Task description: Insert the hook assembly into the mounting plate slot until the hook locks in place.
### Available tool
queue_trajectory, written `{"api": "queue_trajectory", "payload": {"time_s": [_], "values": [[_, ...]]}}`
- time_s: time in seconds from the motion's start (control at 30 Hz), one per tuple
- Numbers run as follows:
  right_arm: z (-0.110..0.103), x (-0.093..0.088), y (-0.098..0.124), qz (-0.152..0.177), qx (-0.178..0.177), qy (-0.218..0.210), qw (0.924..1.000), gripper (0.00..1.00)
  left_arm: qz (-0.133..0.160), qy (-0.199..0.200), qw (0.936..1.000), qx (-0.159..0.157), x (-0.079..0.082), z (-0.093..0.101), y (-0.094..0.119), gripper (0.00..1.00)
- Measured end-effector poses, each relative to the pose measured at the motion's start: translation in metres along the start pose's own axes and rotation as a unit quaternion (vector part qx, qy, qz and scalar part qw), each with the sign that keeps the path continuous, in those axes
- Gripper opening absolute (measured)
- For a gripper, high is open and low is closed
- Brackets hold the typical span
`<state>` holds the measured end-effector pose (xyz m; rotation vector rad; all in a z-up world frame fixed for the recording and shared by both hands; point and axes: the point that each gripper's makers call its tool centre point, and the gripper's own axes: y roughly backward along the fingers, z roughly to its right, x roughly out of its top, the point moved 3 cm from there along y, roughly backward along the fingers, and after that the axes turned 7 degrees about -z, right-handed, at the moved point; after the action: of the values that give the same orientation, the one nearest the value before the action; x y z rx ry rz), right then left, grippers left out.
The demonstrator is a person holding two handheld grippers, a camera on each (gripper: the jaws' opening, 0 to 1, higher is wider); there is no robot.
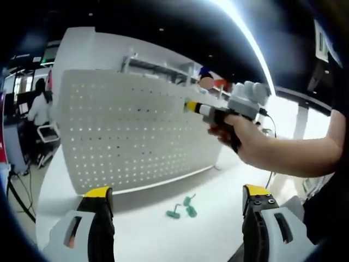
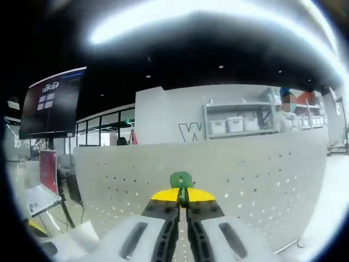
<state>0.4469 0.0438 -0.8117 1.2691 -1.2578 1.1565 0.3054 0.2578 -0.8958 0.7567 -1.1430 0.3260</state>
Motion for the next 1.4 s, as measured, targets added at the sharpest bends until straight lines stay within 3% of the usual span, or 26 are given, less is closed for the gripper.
{"api": "queue_trajectory", "payload": {"time_s": [0.47,1.4], "values": [[0.028,0.010,-0.024,0.008,-0.030,-0.024,0.9992,0.00,-0.004,0.007,1.0000,0.003,-0.002,-0.006,-0.005,1.00],[0.027,0.004,-0.029,0.001,-0.038,-0.029,0.9989,0.00,-0.014,0.017,0.9997,0.005,-0.008,-0.011,-0.004,0.98]]}}
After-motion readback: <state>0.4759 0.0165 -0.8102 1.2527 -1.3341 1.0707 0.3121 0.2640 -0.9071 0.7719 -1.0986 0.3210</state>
